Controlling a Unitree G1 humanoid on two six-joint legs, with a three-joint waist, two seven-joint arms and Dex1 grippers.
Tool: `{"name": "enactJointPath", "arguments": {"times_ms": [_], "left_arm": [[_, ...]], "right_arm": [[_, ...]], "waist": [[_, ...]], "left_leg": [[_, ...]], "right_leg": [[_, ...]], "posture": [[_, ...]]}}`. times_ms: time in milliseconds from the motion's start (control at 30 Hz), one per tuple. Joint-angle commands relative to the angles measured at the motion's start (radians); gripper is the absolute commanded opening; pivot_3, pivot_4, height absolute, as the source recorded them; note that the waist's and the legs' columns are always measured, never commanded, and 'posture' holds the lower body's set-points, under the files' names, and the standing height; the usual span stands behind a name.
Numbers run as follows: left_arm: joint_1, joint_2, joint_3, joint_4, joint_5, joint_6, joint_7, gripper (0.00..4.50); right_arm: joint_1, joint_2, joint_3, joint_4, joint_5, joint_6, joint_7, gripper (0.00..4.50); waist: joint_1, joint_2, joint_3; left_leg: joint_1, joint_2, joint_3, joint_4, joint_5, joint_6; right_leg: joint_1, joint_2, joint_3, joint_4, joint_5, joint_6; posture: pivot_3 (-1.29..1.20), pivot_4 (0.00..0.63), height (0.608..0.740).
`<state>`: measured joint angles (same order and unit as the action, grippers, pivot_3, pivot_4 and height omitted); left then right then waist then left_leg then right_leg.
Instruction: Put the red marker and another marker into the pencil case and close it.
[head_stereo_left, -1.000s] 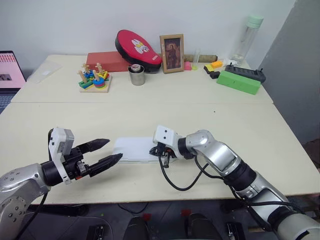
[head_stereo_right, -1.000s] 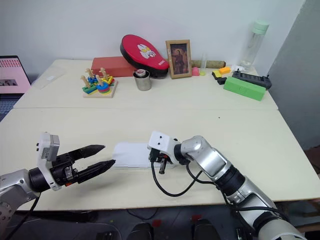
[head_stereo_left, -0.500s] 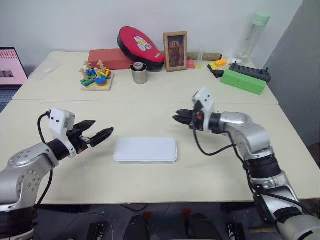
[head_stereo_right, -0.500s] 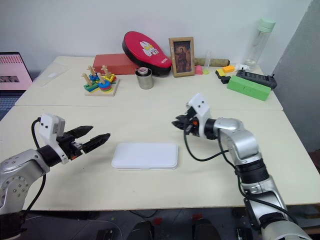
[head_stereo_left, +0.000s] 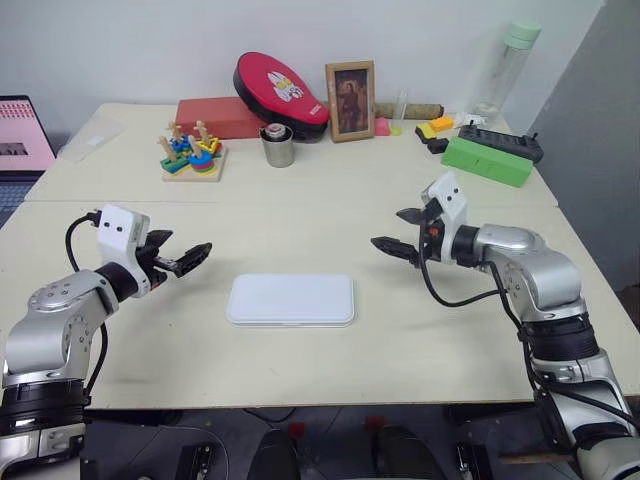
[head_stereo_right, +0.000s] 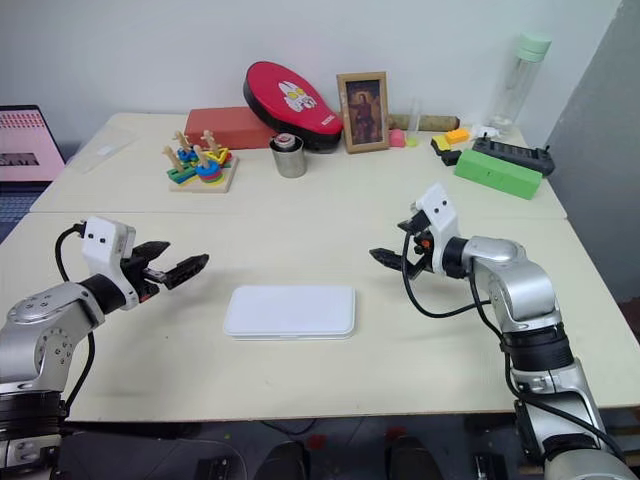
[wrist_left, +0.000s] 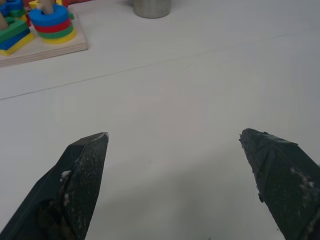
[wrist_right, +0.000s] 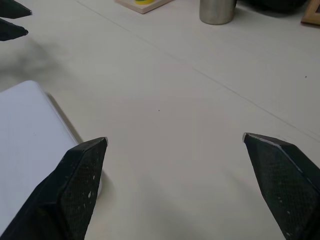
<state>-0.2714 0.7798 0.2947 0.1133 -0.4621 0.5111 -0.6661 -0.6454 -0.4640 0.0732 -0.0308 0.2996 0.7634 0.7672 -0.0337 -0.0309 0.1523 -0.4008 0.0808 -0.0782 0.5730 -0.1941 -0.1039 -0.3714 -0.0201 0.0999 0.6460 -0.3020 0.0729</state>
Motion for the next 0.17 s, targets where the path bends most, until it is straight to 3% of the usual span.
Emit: {"name": "enactJointPath", "arguments": {"times_ms": [33,167], "left_arm": [[-0.025,-0.007,0.014,-0.018,0.004,-0.021,-0.009,4.50],[-0.021,-0.006,0.010,-0.018,0.013,0.001,-0.005,4.50]], "right_arm": [[0.004,-0.014,-0.005,-0.065,0.023,0.002,0.010,4.47],[0.010,-0.008,0.001,-0.074,0.021,0.010,0.001,4.47]], "waist": [[0.000,0.000,0.000],[0.001,0.000,0.000]], "left_leg": [[0.000,0.000,0.000,0.000,0.000,0.000],[0.000,0.000,0.000,0.000,0.000,0.000]], "right_leg": [[0.000,0.000,0.000,0.000,0.000,0.000],[0.000,0.000,0.000,0.000,0.000,0.000]], "posture": [[0.00,0.150,0.740],[0.00,0.150,0.740]]}}
